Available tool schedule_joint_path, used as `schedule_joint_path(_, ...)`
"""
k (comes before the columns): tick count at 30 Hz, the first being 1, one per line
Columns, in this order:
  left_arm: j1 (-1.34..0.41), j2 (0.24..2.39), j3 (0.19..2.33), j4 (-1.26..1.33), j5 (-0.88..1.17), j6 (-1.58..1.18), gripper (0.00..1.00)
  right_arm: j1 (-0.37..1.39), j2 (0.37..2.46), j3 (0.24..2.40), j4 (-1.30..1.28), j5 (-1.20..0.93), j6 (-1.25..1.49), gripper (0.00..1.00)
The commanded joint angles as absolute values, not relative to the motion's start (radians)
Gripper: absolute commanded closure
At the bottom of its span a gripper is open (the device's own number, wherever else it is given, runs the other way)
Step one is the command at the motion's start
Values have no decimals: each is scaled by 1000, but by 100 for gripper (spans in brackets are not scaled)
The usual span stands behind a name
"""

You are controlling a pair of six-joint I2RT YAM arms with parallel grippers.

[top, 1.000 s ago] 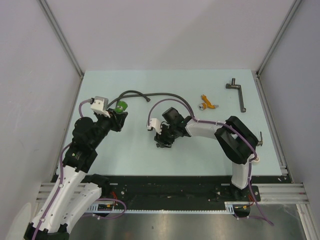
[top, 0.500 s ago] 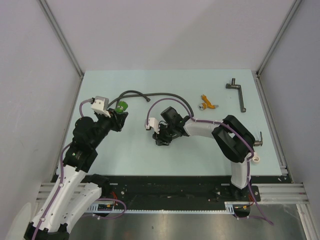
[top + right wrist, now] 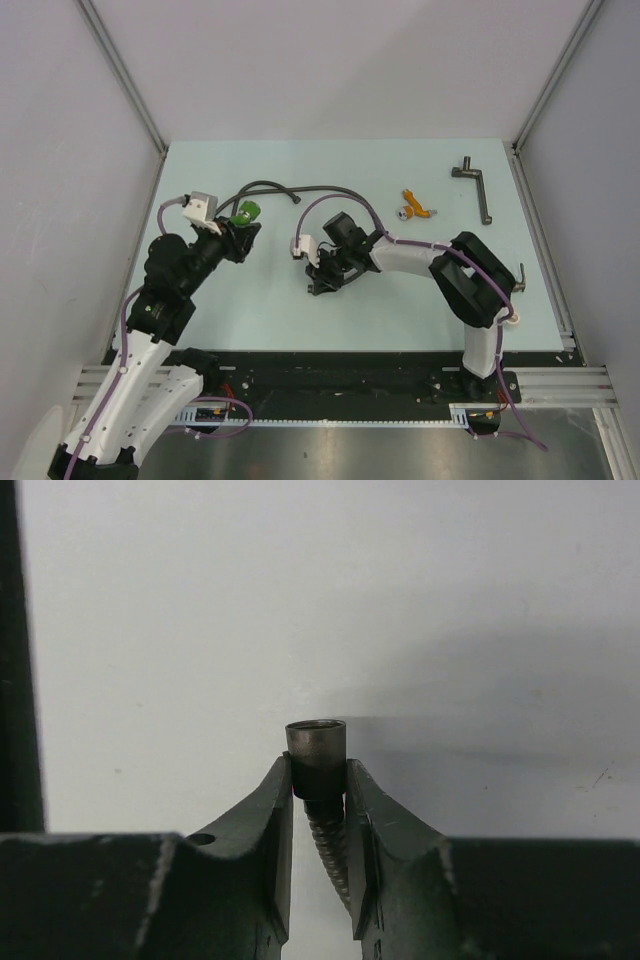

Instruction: Install the water faucets

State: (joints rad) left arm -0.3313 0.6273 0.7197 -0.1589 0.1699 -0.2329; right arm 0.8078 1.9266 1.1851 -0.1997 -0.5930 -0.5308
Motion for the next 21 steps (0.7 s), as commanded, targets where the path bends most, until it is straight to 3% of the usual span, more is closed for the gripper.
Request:
schedule_joint_path(1,-331,621,758,-49,253,-284,100,818,1749,1190,-86,-724,-433,92)
schedule_joint_path(7,-331,641,893,-34,343,-322,99,845,1505,1108,217,-677,-252,92)
schedule_joint_path(13,-333,722,1055,-5,478,-391,98,886,1287,968,573,-476,-65,92)
schedule_joint_path(21,-331,830,1207,25,529,-405,98,989,1241,902,768,-227,-94,93)
